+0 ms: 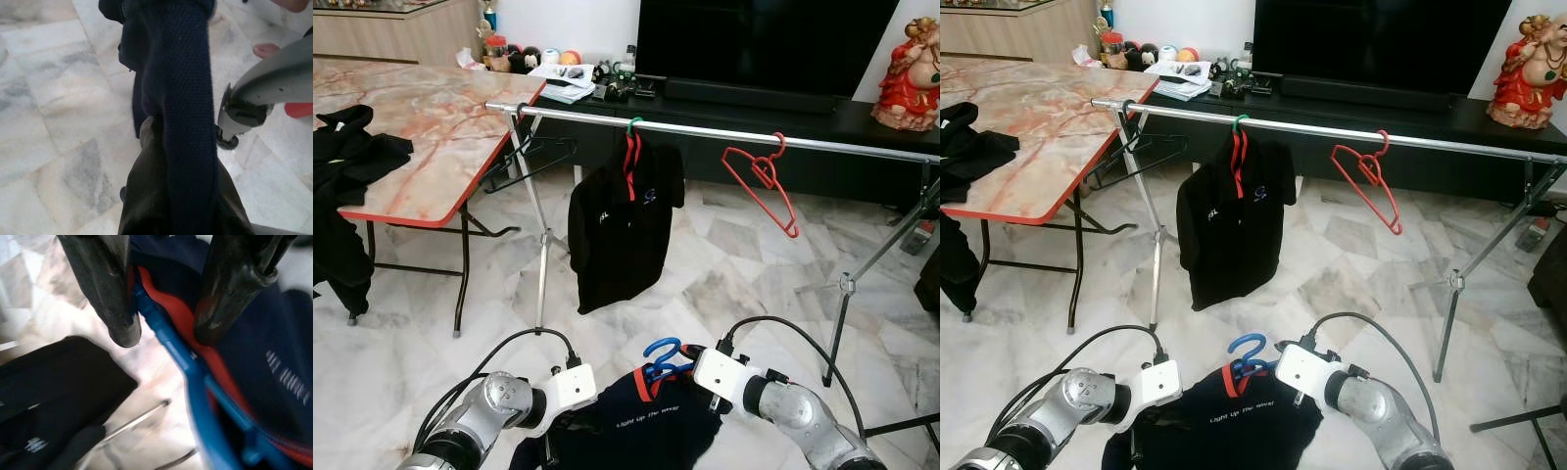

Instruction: Hang hanger

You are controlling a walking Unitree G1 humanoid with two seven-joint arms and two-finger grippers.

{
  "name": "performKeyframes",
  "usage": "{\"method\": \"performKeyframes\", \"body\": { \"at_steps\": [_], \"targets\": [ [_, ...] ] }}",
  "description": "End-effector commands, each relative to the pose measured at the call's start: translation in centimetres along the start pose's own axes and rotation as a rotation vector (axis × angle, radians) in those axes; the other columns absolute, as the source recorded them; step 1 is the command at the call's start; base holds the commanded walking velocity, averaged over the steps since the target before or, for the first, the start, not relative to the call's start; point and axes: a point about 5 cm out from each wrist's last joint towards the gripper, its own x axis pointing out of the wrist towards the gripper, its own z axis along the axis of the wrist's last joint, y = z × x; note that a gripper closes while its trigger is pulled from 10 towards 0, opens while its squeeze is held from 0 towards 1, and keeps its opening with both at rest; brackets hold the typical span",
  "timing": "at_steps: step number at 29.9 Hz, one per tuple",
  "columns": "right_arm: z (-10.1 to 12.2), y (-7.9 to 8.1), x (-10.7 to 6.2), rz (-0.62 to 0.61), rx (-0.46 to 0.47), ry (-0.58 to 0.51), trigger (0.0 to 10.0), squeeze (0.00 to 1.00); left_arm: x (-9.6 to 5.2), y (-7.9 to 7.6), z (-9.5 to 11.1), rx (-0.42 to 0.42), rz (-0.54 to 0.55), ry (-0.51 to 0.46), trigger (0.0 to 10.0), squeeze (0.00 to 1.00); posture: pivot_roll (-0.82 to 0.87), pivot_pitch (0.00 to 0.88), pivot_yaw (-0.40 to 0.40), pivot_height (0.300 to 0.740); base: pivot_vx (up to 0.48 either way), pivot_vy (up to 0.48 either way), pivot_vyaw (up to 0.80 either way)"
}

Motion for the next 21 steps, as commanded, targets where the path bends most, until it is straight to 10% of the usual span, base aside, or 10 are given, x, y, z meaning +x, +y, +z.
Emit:
{"method": "performKeyframes", "body": {
  "at_steps": [1,11,21],
  "targets": [
    [-1.4,1.6,-0.1,0.075,-0.003,0.069,10.0,0.0,-0.2,0.7,1.1,0.031,0.021,-0.044,0.0,0.0,-0.01,0.046,-0.069,0.74,0.0,0.0,0.0],
    [-4.0,3.7,-1.0,0.234,0.053,0.217,10.0,0.0,-0.6,0.9,0.9,0.038,0.028,-0.034,0.0,0.0,-0.01,0.05,-0.065,0.74,0.0,0.0,0.0],
    [-1.4,-3.1,-2.1,-0.103,0.187,0.012,10.0,0.0,-1.4,0.8,0.4,0.083,-0.025,0.003,0.0,0.0,-0.02,0.053,-0.057,0.74,0.0,0.0,0.0]
  ]
}}
